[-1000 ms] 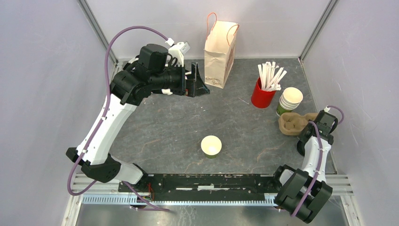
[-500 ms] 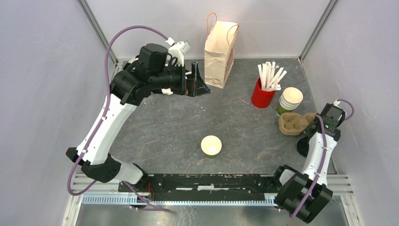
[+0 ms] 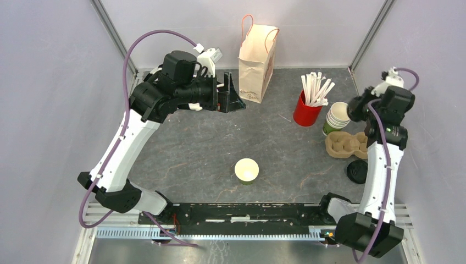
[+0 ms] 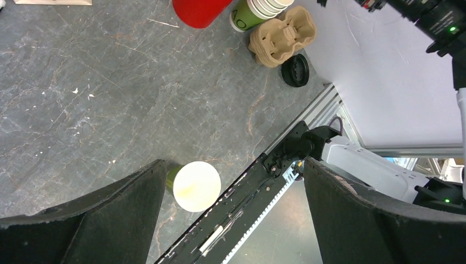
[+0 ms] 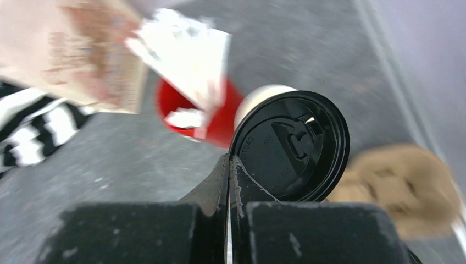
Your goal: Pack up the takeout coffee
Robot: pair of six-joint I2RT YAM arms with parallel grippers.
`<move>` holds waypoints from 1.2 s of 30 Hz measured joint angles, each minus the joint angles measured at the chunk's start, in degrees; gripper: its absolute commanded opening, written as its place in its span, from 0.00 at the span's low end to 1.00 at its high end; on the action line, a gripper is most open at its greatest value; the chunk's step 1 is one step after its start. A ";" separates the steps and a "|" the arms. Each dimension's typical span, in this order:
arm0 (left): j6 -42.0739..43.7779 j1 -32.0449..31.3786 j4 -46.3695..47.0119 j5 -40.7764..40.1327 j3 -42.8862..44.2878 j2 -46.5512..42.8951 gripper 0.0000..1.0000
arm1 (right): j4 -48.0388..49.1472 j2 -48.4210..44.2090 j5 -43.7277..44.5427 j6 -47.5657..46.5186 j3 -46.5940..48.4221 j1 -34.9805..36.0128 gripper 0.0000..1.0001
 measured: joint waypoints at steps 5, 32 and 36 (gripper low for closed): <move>-1.09 0.13 0.33 -1.14 -0.09 0.59 0.99 | 7.91 3.08 -13.68 4.72 3.50 7.56 0.00; -48.22 1.84 51.76 -0.33 -45.53 -18.88 1.00 | 67.04 3.76 -27.39 64.37 -12.24 45.27 0.00; -50.18 1.84 57.35 0.22 -45.66 -18.51 1.00 | 68.59 4.63 -27.10 66.45 -12.24 45.51 0.00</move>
